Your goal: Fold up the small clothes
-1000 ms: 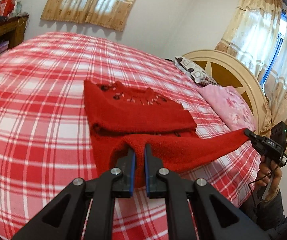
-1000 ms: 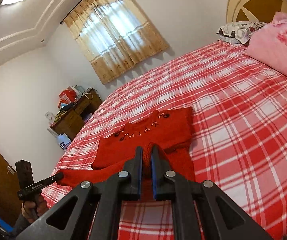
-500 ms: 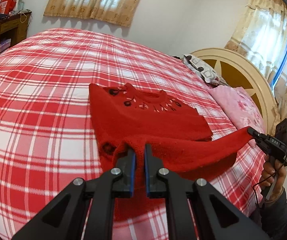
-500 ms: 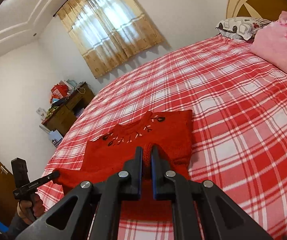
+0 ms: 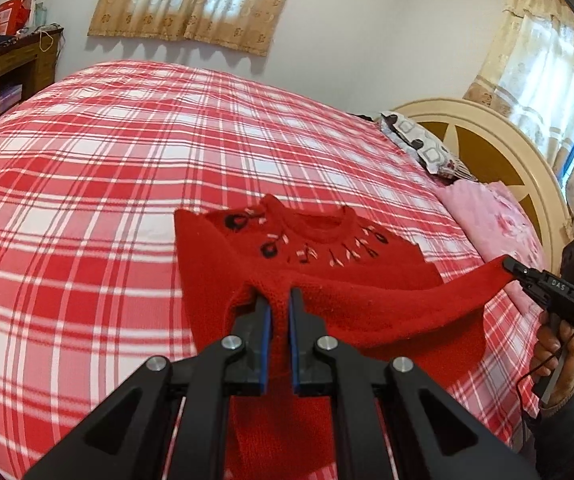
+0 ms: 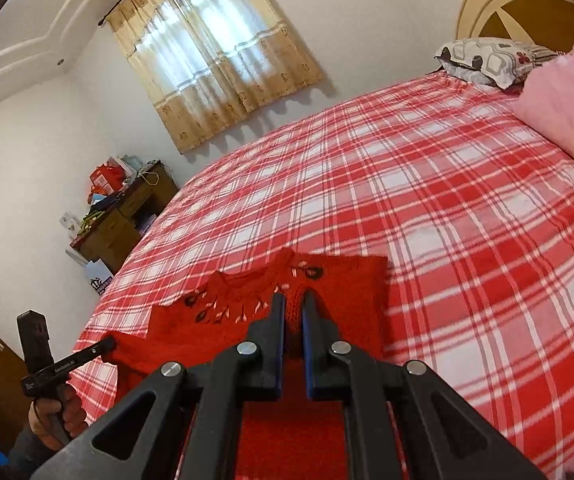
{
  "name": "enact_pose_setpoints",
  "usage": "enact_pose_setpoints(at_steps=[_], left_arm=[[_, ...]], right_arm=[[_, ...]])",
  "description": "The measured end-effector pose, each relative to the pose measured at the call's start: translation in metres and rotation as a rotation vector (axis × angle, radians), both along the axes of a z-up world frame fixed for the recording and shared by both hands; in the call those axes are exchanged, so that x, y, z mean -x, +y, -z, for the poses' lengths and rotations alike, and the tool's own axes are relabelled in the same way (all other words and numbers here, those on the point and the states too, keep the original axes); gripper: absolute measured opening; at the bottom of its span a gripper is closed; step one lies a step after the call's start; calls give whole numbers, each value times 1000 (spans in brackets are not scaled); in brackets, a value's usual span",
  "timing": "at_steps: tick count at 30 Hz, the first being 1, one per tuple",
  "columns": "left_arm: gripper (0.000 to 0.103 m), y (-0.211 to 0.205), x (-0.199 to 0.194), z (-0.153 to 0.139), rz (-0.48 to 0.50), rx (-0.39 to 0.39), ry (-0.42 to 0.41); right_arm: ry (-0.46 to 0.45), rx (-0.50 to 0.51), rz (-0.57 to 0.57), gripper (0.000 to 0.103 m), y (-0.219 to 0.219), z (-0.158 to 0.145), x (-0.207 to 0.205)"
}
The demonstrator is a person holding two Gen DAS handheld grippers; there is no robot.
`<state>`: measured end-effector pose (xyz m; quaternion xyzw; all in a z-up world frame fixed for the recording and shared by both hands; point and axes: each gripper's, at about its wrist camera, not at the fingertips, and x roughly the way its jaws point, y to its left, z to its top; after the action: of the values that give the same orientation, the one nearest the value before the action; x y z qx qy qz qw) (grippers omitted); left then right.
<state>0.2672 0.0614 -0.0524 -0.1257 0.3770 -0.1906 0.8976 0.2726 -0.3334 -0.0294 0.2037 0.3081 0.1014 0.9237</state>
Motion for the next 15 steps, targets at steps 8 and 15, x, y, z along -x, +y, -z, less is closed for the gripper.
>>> enact_pose_setpoints(at_steps=[8, 15], left_arm=[[8, -2, -53, 1, -38, -19, -5], [8, -14, -101, 39, -59, -84, 54]], right_arm=[[43, 47, 30, 7, 5, 13, -62], [126, 82, 55, 7, 6, 57, -112]])
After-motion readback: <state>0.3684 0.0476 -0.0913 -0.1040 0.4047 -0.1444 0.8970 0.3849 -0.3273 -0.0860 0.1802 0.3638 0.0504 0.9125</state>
